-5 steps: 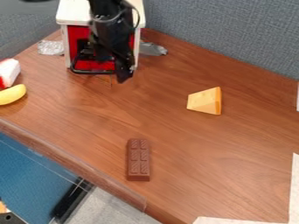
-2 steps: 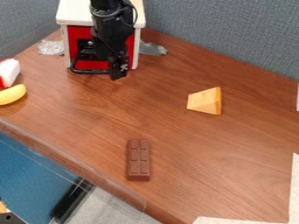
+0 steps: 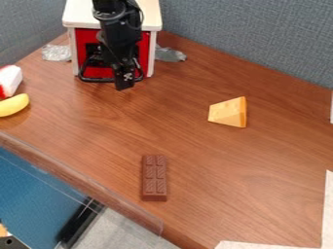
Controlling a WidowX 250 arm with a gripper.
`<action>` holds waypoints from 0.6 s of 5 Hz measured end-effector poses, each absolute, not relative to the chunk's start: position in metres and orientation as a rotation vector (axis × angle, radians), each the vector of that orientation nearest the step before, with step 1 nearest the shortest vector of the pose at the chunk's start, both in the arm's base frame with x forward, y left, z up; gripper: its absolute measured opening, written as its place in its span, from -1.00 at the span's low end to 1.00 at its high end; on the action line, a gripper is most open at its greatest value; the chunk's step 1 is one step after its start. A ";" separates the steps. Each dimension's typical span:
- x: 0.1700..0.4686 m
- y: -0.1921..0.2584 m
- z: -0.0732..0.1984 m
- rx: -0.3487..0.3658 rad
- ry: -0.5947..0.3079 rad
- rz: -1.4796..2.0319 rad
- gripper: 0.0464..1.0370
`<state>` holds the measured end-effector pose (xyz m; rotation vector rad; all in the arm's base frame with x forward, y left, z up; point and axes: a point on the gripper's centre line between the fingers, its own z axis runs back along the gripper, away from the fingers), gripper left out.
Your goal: Open the drawer
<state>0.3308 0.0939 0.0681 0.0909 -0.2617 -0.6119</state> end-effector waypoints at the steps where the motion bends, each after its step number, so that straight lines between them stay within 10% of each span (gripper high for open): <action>1: 0.330 0.102 0.056 0.091 -0.245 -0.648 0.93; 3: 0.329 0.115 0.044 0.088 -0.249 -0.632 0.83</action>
